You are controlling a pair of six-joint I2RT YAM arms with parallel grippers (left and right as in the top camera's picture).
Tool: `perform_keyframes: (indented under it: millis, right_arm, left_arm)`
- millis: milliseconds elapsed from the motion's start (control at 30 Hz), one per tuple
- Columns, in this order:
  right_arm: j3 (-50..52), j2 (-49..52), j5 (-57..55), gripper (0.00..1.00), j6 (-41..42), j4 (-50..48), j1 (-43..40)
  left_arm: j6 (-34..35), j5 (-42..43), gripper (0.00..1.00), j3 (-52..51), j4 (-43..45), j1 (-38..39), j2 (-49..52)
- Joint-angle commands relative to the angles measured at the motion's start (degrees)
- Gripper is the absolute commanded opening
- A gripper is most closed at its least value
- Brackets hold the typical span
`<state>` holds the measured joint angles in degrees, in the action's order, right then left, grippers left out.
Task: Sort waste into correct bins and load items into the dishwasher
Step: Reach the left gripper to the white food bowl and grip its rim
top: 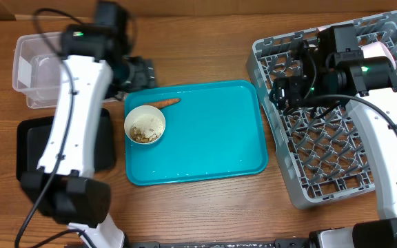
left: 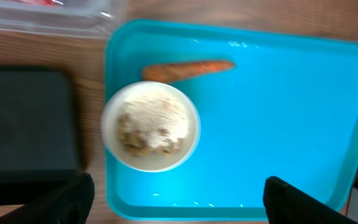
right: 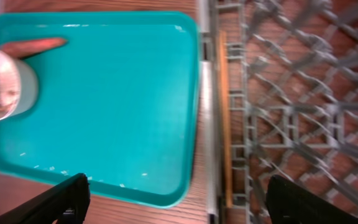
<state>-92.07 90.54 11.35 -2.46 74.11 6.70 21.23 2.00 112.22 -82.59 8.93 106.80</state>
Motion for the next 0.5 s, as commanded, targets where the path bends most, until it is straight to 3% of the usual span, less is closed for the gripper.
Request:
perform_keyframes:
  millis: [0,467]
  right_arm:
    - [-0.68,-0.22,-3.85,0.93,2.34,0.2,-1.42]
    - [-0.68,-0.22,-3.85,0.94,2.32,0.39,-1.53]
  left_arm:
    - [5.62,0.48,0.88,0.31,-0.37,4.44,4.85]
    - [14.62,0.44,0.84,0.31,-4.15,10.38,19.61]
